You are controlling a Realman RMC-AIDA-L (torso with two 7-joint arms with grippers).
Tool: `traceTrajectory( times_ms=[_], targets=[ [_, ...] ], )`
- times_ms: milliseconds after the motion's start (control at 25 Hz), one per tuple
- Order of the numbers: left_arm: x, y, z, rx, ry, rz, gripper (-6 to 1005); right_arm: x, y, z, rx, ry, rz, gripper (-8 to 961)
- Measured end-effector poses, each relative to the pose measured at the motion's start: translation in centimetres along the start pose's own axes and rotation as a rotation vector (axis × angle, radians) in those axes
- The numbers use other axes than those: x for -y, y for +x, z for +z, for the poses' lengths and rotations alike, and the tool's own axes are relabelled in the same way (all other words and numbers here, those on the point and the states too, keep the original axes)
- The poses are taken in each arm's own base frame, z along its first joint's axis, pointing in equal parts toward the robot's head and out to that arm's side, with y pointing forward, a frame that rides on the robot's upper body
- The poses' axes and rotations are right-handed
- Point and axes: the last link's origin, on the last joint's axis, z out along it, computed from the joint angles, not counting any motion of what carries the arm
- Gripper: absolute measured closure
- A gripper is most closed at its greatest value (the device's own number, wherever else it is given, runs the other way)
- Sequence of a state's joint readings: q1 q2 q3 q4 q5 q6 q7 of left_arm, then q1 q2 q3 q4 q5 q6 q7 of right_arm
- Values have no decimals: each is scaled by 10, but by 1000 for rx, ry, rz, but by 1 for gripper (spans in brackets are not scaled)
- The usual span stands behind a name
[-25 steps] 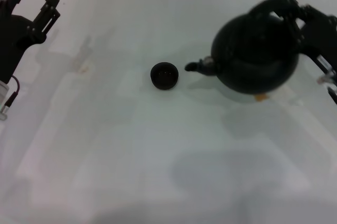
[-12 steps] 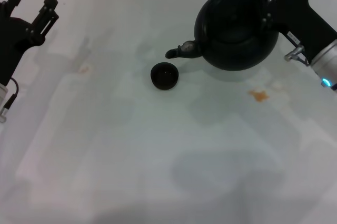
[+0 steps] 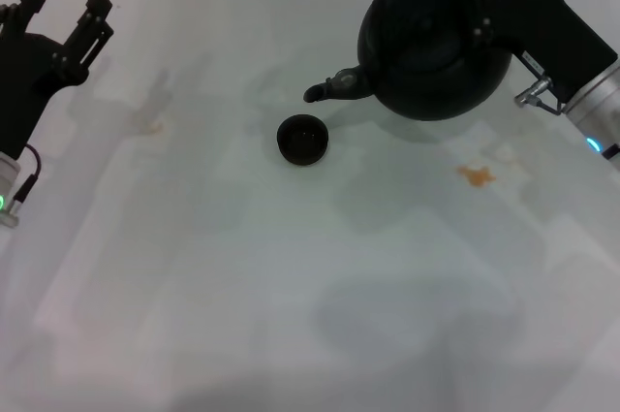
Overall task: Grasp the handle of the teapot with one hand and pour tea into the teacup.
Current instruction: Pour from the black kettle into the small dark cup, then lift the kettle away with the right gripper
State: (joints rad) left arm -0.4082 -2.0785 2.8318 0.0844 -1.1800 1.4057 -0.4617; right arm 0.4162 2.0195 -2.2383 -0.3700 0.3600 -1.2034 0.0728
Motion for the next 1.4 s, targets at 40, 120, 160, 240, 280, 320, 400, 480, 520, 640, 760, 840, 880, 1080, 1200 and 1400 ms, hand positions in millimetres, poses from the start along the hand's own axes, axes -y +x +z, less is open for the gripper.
traceTrajectory(
  times_ms=[40,120,160,240,280,320,400,480,520,640,760,840,880,1080,1200,1400],
  targets=[
    [0,0,0,0,0,-1,137,0,-1,1,3,0,-16,791],
    [0,0,0,0,-1,-1,137,-1,-2,3,11,-1,-43,792],
    [0,0,0,1,-1,-1,137,-1,-3,3,14,-1,-51,793],
    [-1,-1,-1,3,-2,-2,137,-1,-4,4,16,-1,-58,794],
    [-1,-1,-1,3,-2,-2,137,-1,-4,4,16,-1,-59,795],
    [-1,-1,-1,3,-2,-3,137,-1,-3,4,15,0,-60,796],
    [-1,-1,-1,4,-2,-3,137,0,-3,4,12,1,-69,797],
    [-1,-1,-1,4,-2,-3,137,0,-3,4,11,1,-85,799],
    [0,-1,-1,4,-1,-3,137,0,-3,4,12,1,-96,799],
    [-1,-1,-1,4,-2,-3,137,-1,-4,5,15,1,-124,800],
    [0,-1,-1,4,-1,-3,137,-1,-4,5,17,0,-148,801],
    [0,-1,-2,5,3,-3,137,-1,-4,5,17,0,-171,802],
    [0,-1,-3,5,4,-4,137,-1,-4,5,18,0,-180,802],
    [1,-2,-4,6,11,-5,137,-2,-5,6,21,-2,-193,808],
    [2,-2,-4,10,14,-5,138,-3,-5,7,23,-5,-222,815],
    [2,-2,-4,10,16,-4,138,-3,-5,7,25,-8,-244,815]
  ],
)
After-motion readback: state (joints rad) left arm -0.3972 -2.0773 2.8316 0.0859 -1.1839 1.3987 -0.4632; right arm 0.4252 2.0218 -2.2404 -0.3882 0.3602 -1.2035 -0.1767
